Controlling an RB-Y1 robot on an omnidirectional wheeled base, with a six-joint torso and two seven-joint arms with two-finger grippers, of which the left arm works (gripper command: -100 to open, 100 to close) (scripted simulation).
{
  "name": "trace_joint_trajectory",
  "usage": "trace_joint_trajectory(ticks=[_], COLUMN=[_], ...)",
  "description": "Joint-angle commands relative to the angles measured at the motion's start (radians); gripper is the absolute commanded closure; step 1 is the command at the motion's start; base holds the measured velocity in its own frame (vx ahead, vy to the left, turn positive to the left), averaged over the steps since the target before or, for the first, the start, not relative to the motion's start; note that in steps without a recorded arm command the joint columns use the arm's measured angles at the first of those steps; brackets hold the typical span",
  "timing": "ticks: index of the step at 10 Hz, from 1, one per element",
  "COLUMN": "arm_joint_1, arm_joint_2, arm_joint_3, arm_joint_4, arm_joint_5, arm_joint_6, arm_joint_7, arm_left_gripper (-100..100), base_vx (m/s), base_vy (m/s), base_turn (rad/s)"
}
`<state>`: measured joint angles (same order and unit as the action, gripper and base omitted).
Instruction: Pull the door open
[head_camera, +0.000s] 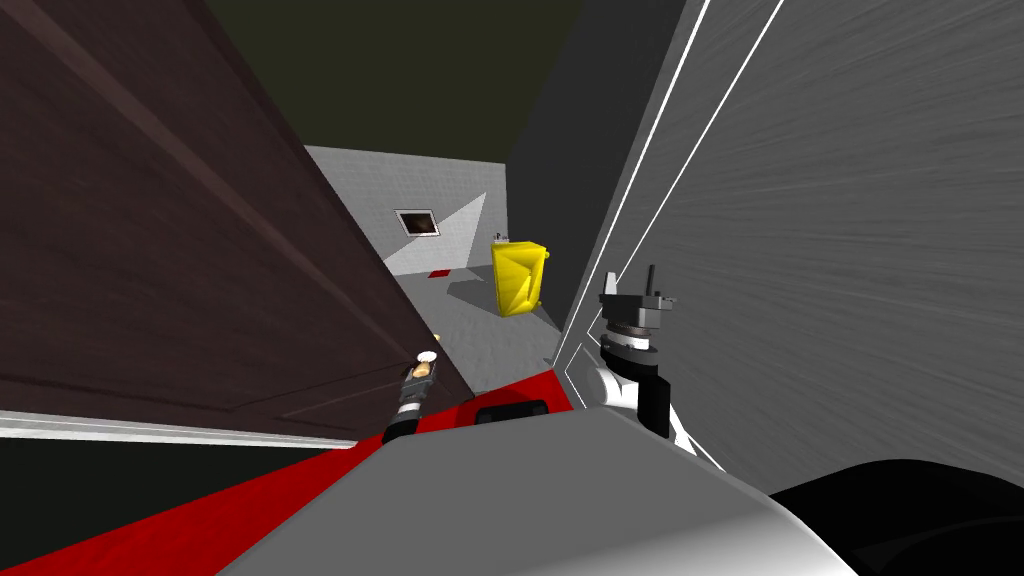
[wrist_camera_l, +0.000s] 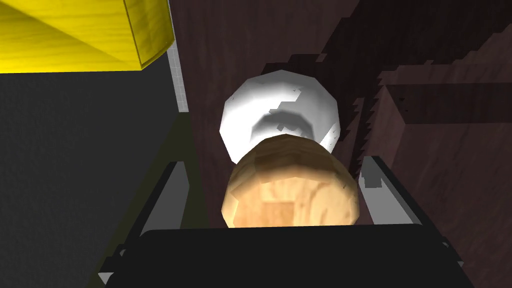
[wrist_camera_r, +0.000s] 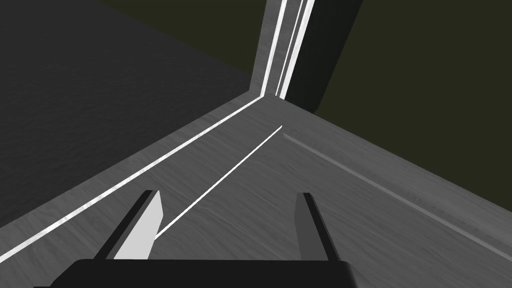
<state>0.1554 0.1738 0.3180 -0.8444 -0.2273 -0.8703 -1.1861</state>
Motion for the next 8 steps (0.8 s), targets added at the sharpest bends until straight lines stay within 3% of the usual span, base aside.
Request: trace_joint_trajectory(ticks=[1,6,8], arm_joint_1=[0.000,0.000,-0.002], arm_joint_2=[-0.001,-0.001,0.002], arm_joint_3=[-0.001,-0.001,-0.001], arm_joint_4=[-0.002,-0.002,0.006], arm_joint_5=[-0.001,-0.001,0.008], arm_joint_6=[0.003,0.003,0.006], arm_joint_7=[0.000,0.000,0.043], arm_left_gripper=[100,100,100], base_vx=[-0.011,-0.018,-0.024], base_vy=[0.006,0.002,0.013], base_turn=[0.034,-0.002,-0.038])
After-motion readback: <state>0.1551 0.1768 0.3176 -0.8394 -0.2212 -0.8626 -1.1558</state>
